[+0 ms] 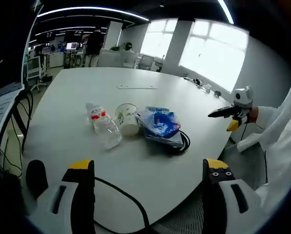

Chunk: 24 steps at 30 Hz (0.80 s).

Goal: Arrange the tabletop items into an orderly group along one side of the table until the central work area is clear of visible clutter.

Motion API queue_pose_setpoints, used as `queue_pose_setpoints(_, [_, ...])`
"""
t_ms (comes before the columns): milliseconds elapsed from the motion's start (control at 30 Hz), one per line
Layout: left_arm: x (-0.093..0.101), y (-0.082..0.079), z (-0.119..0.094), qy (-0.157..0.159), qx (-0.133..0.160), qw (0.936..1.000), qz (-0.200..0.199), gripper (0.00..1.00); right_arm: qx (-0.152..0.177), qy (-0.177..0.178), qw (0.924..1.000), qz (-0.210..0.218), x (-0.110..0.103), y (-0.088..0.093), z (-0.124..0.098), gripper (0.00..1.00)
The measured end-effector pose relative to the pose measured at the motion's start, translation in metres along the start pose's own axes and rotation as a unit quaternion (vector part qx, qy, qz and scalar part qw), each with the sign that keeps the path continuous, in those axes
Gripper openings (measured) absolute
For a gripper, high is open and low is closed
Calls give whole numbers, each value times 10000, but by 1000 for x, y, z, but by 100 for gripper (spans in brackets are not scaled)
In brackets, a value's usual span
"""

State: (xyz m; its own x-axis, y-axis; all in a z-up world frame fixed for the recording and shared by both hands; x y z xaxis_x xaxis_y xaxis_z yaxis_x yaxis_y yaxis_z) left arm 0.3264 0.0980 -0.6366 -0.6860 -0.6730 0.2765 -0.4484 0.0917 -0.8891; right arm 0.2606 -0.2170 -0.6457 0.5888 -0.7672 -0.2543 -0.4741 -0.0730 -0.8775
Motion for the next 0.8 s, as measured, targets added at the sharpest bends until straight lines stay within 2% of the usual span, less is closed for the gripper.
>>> queue_pose_setpoints(800, [-1,0,-1,-42,66,10000,-18,94,-7,8,10000,8,2,1,1,80])
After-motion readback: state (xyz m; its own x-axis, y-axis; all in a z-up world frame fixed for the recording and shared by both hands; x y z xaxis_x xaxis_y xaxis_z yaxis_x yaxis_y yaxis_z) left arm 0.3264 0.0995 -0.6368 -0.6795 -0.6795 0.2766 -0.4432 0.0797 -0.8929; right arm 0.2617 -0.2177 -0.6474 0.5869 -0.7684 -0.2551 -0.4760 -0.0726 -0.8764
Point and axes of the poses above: the point that each gripper's makers call its tool centre point, and the gripper's own axes: z roughly forward along the fingers, x roughly to its right, y roughly out of its underside, the point moved 3 cm from there along -z, roughly backward along the fingers, and after that the axes turned 11 degrees about x, right-handed, at the moved point
